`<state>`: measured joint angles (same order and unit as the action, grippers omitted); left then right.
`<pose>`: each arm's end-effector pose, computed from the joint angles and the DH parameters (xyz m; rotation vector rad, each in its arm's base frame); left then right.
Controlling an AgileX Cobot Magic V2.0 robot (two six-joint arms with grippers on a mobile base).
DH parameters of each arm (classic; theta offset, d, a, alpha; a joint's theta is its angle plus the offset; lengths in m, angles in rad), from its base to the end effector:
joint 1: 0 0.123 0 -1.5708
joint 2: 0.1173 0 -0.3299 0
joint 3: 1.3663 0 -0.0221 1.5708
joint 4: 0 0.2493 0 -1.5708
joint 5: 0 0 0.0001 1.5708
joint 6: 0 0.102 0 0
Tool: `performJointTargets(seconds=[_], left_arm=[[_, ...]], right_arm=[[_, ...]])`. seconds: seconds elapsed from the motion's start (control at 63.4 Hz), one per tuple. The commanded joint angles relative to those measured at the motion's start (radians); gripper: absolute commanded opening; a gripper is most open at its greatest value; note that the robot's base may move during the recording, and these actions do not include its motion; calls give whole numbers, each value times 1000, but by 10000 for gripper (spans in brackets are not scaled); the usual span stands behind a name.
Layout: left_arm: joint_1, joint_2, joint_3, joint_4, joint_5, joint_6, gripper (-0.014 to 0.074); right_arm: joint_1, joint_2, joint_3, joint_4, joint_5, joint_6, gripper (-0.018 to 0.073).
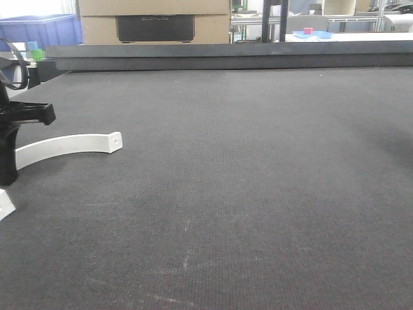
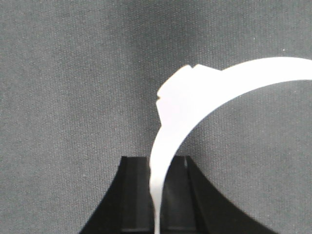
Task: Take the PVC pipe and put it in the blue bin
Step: 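Lift the white arc off the table with both grippers, then hold the arc in both grippers while backing away from the table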
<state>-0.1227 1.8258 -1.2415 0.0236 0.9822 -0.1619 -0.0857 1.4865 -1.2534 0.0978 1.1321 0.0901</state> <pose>0.3564 -0.0419 0.2293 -0.0411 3.0479 0.0107 0.2899 -0.0158 0.3411 0.2902 2.8313 0.1357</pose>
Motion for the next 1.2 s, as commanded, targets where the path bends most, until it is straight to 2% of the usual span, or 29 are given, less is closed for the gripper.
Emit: performJointTargets(seconds=[0.0, 0.032, 0.331, 0.489, 0.6, 0.757, 1.105, 1.184], left_arm=[[-1, 20, 10, 8, 19, -5, -80], [-1, 10, 10, 8, 20, -5, -113], [-1, -225, 10, 8, 83, 0, -111], [-1, -375, 12, 8, 42, 0, -111], [-1, -470, 18, 3, -48, 0, -111], [-1, -598, 81, 1, -260, 0, -111], [-1, -881, 376, 1, -678, 0, -111], [-1, -940, 444, 1, -741, 0, -111]], right_arm=[[0, -10, 0, -6, -4, -5, -169], [0, -12, 0, -6, -2, -5, -169], [0, -124, -1, -6, -15, -5, -169], [0, -197, -1, -6, -67, -24, -169], [0, -256, 24, -6, -152, -57, -169], [0, -373, 133, -6, -329, -63, -169], [0, -734, 485, -6, -678, -66, -169], [0, -839, 561, -6, -750, -66, -169]])
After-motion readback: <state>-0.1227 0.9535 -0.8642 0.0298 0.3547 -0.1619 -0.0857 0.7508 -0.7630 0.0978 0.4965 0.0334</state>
